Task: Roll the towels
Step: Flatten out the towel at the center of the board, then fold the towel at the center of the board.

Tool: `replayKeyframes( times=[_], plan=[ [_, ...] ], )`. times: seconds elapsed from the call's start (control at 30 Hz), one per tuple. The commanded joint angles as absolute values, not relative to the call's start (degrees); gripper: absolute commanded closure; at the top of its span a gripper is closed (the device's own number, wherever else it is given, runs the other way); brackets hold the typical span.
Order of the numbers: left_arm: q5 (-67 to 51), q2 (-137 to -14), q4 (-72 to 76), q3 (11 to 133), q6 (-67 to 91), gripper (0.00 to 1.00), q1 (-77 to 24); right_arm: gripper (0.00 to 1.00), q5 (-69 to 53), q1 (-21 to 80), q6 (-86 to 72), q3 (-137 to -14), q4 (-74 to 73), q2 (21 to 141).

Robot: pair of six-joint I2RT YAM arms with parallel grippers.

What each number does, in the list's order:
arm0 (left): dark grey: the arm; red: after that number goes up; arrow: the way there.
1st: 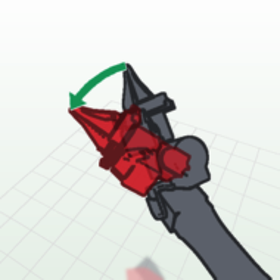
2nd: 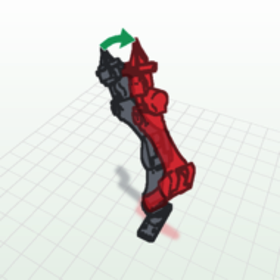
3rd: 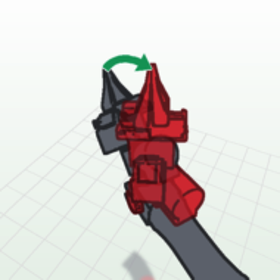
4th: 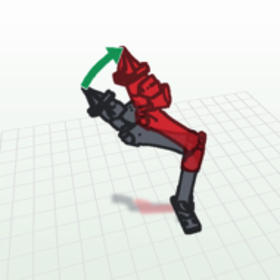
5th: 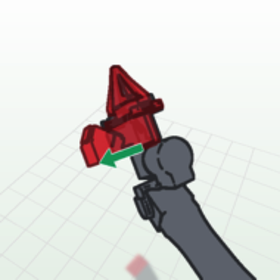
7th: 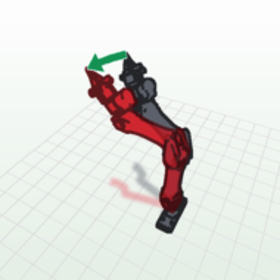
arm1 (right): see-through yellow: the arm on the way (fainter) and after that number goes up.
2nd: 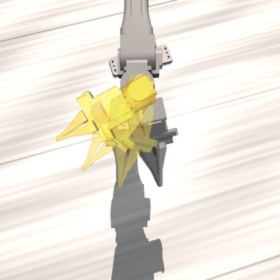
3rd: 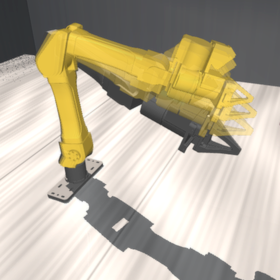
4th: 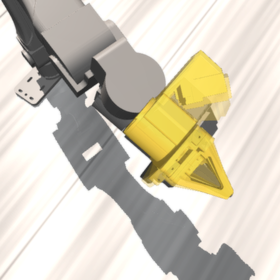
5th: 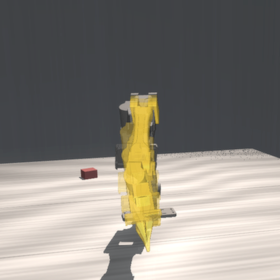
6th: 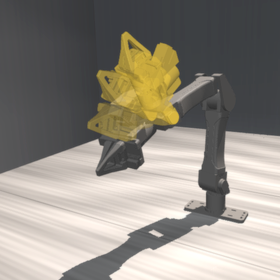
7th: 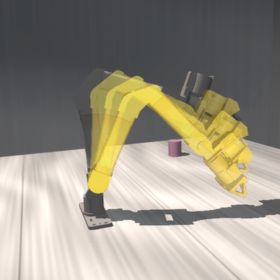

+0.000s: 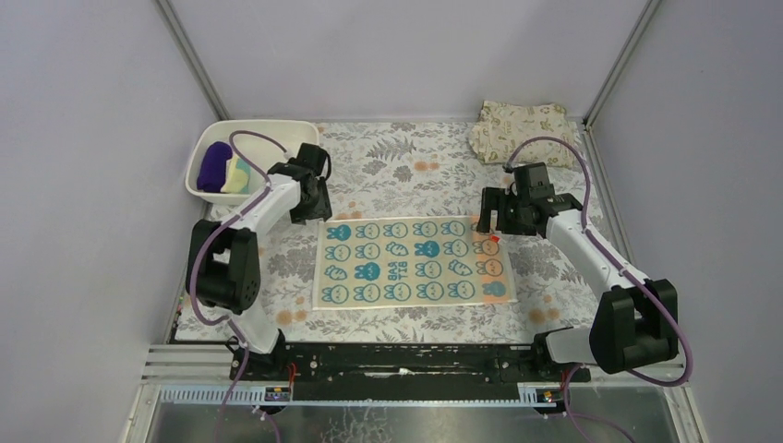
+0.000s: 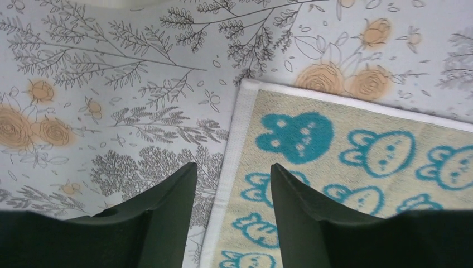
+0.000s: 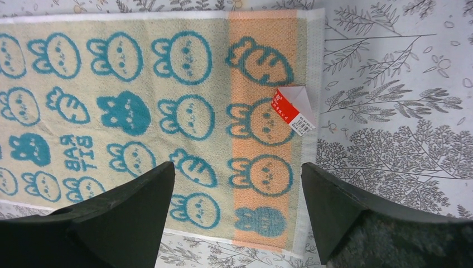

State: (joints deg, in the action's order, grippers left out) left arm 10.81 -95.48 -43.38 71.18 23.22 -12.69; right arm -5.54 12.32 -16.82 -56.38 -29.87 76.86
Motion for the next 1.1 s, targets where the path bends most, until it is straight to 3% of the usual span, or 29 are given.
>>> replayKeyframes(
  times=[0.0,0.3,1.07],
  plan=[
    [12.3,-99.4,-40.8,73.6,20.2,0.52,-11.4,0.1,-8.5,12.2,-14.9,-54.1,-26.4,76.0],
    [11.3,-108.2,-37.2,75.4,19.4,0.62,-11.0,0.11,-10.4,12.3,-14.3,-51.3,-22.8,76.2],
    [6.2,-116.0,-36.7,76.1,16.9,0.75,-9.4,0.11,-9.4,12.3,-13.6,-52.2,-23.1,75.9]
  ],
)
